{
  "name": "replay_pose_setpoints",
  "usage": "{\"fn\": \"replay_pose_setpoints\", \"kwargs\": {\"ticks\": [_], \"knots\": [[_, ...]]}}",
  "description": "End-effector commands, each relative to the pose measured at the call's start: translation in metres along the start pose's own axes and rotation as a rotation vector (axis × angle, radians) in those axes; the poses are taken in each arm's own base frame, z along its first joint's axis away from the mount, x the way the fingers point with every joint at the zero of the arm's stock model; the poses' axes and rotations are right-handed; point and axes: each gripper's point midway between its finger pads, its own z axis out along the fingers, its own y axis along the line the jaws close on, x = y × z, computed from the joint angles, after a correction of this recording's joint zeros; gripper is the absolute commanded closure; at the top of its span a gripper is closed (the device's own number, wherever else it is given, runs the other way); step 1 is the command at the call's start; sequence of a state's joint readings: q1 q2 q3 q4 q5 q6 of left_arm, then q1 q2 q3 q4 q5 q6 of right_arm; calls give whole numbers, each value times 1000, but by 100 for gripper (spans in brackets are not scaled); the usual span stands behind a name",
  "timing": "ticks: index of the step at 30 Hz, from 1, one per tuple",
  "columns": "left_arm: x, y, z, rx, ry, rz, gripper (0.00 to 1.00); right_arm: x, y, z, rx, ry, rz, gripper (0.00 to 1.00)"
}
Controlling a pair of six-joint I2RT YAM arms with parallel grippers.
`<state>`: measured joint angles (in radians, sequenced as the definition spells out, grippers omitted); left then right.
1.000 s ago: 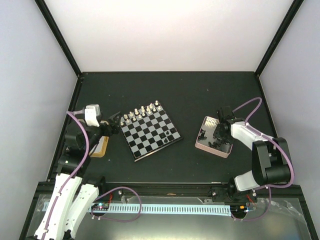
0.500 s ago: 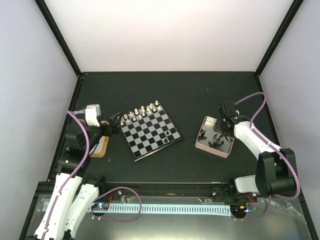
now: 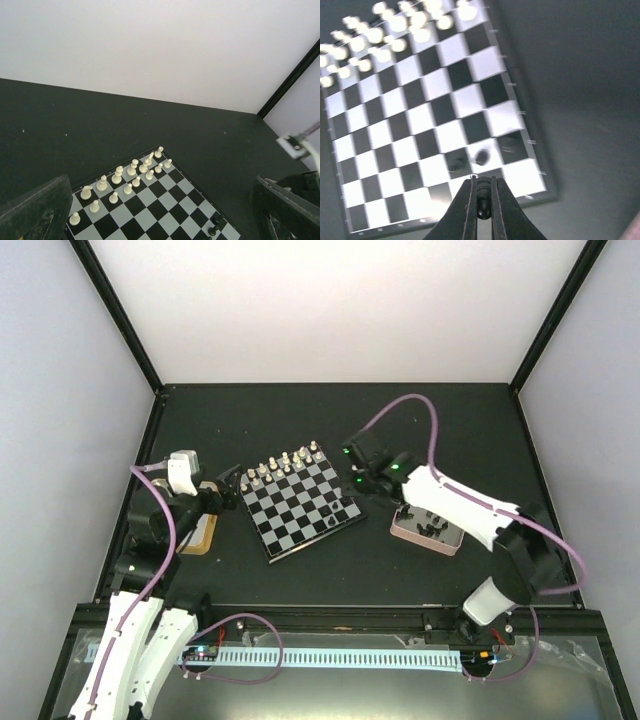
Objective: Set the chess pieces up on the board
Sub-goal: Place the chess piece on the chessboard.
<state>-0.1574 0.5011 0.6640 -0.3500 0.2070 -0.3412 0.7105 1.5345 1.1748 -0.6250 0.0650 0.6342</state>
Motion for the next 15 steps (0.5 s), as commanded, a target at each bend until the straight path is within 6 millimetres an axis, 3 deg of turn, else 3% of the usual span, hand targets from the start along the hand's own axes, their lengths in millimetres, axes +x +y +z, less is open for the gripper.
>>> {"fn": "replay_pose_setpoints", "kwargs": {"ticks": [1,4,8,15], "knots": [[-2,-2,-2,11,-8,5,1,7,57,15,-72,42,-69,96],[-1,-3,-3,12,-7,5,1,17,81,34,-64,82,-128,96],[-1,-3,-4,16,-7,3,1,29,99,50,-56,118,-176,96],[-2,-3,-4,11,-12,5,1,48,101,73,47,153,-258,95]]}}
